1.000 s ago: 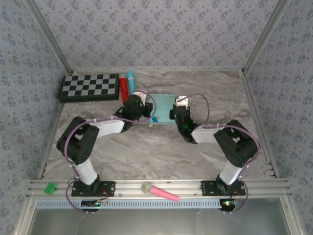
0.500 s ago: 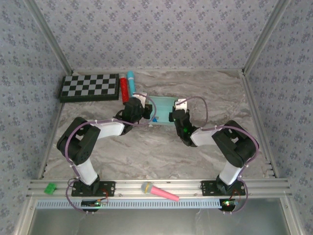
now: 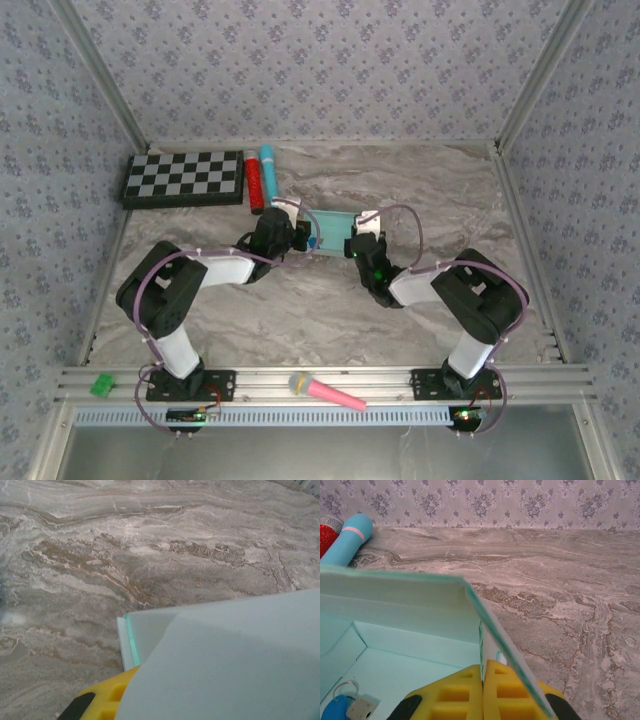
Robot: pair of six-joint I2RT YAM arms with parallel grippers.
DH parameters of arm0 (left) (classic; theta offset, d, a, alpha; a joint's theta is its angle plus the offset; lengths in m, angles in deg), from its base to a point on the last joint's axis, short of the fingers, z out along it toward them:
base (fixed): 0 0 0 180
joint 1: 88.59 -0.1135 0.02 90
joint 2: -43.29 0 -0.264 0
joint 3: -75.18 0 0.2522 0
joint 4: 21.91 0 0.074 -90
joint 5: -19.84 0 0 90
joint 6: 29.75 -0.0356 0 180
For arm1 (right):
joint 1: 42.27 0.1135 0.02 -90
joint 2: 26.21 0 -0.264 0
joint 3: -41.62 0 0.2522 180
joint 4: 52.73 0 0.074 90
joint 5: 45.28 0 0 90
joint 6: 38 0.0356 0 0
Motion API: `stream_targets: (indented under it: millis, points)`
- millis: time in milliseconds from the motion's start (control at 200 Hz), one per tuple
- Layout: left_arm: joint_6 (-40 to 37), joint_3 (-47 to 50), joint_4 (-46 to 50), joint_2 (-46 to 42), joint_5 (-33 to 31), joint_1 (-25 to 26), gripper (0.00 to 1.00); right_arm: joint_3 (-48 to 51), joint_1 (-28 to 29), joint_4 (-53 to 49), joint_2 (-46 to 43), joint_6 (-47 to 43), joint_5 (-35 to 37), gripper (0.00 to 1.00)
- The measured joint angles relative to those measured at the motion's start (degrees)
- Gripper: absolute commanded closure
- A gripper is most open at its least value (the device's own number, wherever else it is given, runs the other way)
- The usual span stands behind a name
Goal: Fold the paper box
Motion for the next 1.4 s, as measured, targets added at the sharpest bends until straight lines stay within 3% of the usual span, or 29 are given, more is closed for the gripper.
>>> stream_targets:
  millis: [1399]
  points:
    - [0.0,7.0,0.3,-2.6,-1.9,2.0,0.81,4.1,6.1,-1.6,-0.7,1.9,3.4,0.84]
